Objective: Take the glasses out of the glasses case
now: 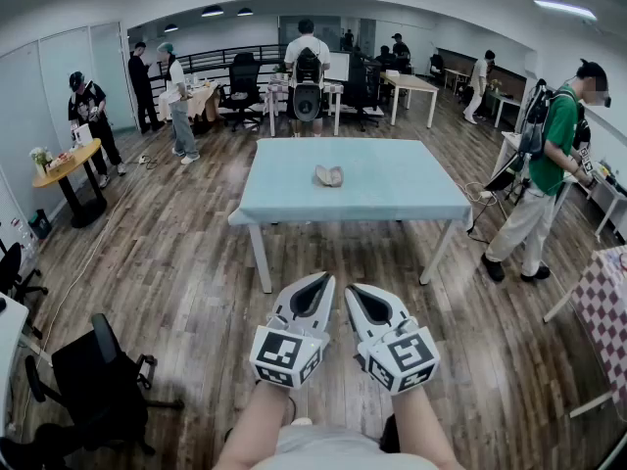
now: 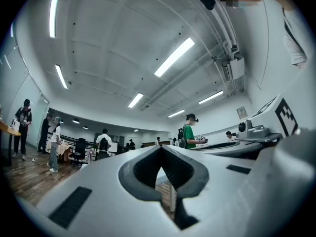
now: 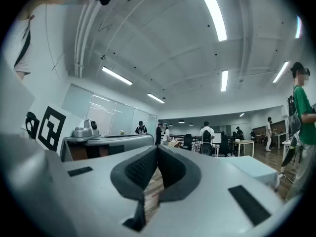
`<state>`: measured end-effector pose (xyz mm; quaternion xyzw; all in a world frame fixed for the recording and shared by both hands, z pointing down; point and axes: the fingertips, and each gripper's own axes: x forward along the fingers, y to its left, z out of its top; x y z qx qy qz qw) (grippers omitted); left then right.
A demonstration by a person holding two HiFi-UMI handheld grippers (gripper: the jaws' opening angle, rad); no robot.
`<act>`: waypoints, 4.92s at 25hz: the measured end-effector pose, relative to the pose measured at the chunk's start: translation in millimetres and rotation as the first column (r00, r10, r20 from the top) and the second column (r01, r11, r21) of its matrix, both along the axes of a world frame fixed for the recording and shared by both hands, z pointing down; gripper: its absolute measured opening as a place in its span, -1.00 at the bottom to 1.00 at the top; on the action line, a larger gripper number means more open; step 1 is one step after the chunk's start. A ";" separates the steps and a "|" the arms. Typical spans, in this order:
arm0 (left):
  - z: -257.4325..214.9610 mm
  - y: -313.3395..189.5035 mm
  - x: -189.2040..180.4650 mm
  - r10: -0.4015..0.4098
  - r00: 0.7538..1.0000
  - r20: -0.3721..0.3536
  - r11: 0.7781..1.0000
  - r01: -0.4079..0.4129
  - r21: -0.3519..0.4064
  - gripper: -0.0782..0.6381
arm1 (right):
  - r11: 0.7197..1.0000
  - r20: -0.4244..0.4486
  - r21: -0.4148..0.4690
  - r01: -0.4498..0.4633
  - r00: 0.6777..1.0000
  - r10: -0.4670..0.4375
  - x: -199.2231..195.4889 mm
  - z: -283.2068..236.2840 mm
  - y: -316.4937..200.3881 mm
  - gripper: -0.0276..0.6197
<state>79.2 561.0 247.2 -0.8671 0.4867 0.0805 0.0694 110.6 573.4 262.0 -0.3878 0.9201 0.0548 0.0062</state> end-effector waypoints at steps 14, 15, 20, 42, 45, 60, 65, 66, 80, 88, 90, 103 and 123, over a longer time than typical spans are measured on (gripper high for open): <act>10.2 -19.2 -16.7 0.024 1.000 -0.017 0.999 -0.024 -0.024 -0.76 | 0.996 0.107 -0.065 -0.063 0.992 0.070 -0.9 4.7 -17.1 -0.89; 11.2 -23.5 -21.1 0.025 0.999 -0.021 0.999 -0.026 -0.025 -0.76 | 0.995 0.127 -0.083 -0.055 0.990 0.065 -4.8 6.8 -21.1 -0.89; 17.5 -50.0 -34.5 0.056 0.998 -0.022 0.998 -0.057 -0.029 -0.76 | 0.985 0.157 -0.150 -0.081 0.982 0.104 -17.0 17.4 -54.7 -0.89; 39.7 -126.7 -94.3 0.071 0.995 -0.068 0.995 -0.076 -0.068 -0.76 | 0.985 0.070 -0.095 -0.146 0.986 0.152 -66.1 35.7 -126.8 -0.89; 42.4 -135.0 -93.9 0.072 0.995 -0.064 0.995 -0.076 -0.060 -0.76 | 0.983 0.076 -0.102 -0.152 0.984 0.160 -64.4 42.5 -137.1 -0.89; 56.5 -220.9 -75.6 0.062 0.997 -0.038 0.995 -0.065 -0.080 -0.76 | 0.987 0.060 -0.133 -0.084 0.994 0.093 -60.9 54.9 -227.6 -0.89; 68.0 -255.4 -63.7 0.063 0.998 -0.031 0.992 -0.066 -0.109 -0.76 | 0.990 0.067 -0.137 -0.041 0.996 0.050 -55.3 60.1 -258.7 -0.89; 69.5 -263.1 -61.4 0.062 0.998 -0.031 0.991 -0.065 -0.115 -0.76 | 0.990 0.057 -0.136 -0.041 0.997 0.049 -53.6 61.1 -266.4 -0.89; 70.8 -380.6 -31.8 0.035 0.999 -0.020 0.990 -0.037 -0.135 -0.76 | 0.993 -0.005 -0.106 -0.051 0.999 0.051 -25.7 60.4 -384.6 -0.89; 68.5 -434.8 -20.4 -0.002 1.000 -0.016 0.991 0.000 -0.134 -0.76 | 0.991 0.009 -0.136 -0.014 1.000 0.015 -11.8 63.7 -442.4 -0.89; 67.9 -444.0 -19.0 -0.009 1.000 -0.016 0.991 0.007 -0.133 -0.76 | 0.989 0.024 -0.146 -0.009 1.000 0.013 -7.5 63.6 -452.7 -0.89; 82.5 -481.8 -7.7 -0.016 1.000 -0.009 0.989 0.014 -0.149 -0.76 | 0.987 0.004 -0.159 -0.018 1.000 0.019 4.9 78.8 -487.7 -0.89; 100.2 -583.6 -55.3 -0.019 1.000 0.022 0.986 0.022 -0.166 -0.76 | 0.983 -0.006 -0.171 -0.064 0.998 0.064 -23.6 91.2 -579.4 -0.89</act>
